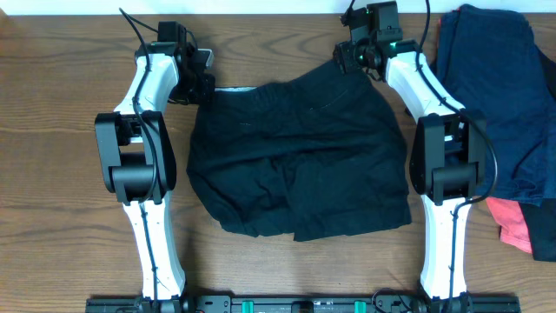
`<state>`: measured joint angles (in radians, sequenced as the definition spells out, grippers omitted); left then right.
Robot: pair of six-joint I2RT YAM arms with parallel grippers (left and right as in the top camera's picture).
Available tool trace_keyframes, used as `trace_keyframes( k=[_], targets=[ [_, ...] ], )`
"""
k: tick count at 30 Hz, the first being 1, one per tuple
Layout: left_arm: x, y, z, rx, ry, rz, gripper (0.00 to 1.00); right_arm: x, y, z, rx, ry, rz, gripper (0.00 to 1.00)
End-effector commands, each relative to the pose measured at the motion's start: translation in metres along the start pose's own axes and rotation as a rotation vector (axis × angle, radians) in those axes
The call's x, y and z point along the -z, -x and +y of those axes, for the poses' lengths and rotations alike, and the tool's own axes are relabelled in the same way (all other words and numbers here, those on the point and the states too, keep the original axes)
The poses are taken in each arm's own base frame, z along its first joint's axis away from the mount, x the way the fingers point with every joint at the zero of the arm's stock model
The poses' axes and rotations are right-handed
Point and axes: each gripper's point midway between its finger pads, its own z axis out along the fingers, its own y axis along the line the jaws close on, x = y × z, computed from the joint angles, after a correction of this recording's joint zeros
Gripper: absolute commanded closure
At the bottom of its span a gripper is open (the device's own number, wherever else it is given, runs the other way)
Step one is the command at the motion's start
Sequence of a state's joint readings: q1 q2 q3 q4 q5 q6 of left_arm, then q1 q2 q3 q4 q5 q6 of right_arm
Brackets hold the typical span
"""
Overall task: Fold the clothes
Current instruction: 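Grasp both waistband corners of the shorts with left and right grippers, then lift the shorts by the waistband and lay them flat toward the front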
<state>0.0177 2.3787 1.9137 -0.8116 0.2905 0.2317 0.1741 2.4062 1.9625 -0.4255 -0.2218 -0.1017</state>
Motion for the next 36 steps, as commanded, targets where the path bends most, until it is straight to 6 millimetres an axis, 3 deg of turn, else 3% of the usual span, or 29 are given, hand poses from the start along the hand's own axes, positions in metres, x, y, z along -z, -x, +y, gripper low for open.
trace_keyframes(
  k=[1,8,16,19,21,24,27,31,36],
  targets=[
    [-0.002,-0.005,-0.003,0.017,-0.013,0.022,0.94,-0.009,-0.009,0.007,-0.035,0.043,0.023,0.42],
    [-0.002,-0.006,-0.003,0.017,-0.014,0.024,0.94,-0.011,-0.014,-0.004,-0.029,0.037,0.029,0.31],
    [-0.002,-0.006,-0.003,0.018,-0.014,0.026,0.94,-0.027,-0.032,0.003,-0.045,0.106,0.064,0.32],
    [-0.002,-0.006,-0.003,0.017,-0.013,0.026,0.94,-0.029,-0.036,0.006,-0.049,0.122,0.071,0.42],
    [-0.002,-0.006,-0.003,0.017,-0.013,0.025,0.94,-0.030,-0.034,0.005,-0.048,0.121,0.063,0.60],
    [-0.001,-0.006,-0.003,0.017,-0.013,0.025,0.94,-0.029,-0.029,0.002,-0.093,0.114,0.048,0.99],
    [0.003,-0.002,-0.002,0.015,-0.009,0.007,0.94,-0.025,-0.023,-0.004,-0.126,0.106,0.034,0.99],
    [0.033,0.013,0.001,0.029,0.004,-0.058,0.94,0.000,0.001,-0.012,-0.179,0.126,-0.015,0.99],
    [0.108,0.035,0.003,0.083,0.031,-0.209,0.94,0.070,0.053,-0.023,-0.188,0.152,-0.143,0.99]
  ],
)
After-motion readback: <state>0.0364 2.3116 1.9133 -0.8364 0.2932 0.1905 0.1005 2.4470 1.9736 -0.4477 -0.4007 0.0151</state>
